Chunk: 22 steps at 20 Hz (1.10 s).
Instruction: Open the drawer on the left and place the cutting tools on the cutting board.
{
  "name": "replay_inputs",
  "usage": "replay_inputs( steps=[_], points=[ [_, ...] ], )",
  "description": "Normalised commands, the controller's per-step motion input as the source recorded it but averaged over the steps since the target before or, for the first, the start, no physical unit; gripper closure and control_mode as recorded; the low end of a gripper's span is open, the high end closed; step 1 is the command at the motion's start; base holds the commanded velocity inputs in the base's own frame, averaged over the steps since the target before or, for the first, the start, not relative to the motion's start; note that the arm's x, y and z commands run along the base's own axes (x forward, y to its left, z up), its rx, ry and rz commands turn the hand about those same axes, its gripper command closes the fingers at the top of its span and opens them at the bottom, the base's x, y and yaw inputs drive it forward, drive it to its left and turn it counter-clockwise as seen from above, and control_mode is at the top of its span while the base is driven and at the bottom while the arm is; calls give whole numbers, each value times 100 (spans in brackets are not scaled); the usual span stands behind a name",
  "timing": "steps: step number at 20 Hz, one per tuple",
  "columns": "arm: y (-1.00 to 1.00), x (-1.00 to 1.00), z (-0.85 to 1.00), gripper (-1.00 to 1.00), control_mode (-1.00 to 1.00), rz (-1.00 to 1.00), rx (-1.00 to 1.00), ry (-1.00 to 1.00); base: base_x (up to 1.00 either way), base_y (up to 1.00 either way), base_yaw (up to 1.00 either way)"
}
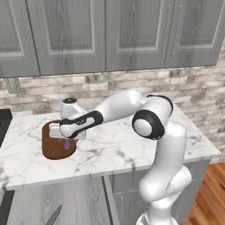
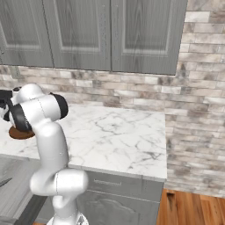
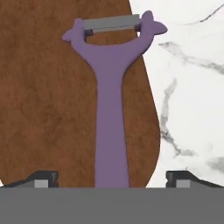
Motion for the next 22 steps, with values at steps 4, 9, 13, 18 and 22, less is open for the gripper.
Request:
replay_inputs(
  steps=[4, 9, 13, 18, 22],
  points=[
    [-13, -99, 19, -100, -100, -17, 0, -13, 0, 0, 0],
    [-14, -95, 38, -100, -100, -20, 1, -17, 0, 0, 0],
    [-11, -100, 6, -100, -100, -20, 4, -2, 0, 0, 0],
    [-12, -96, 0, -100, -100, -20, 6, 0, 0, 0, 0],
    [-1, -79, 0, -100, -100, -20, 8, 1, 0, 0, 0]
  ],
)
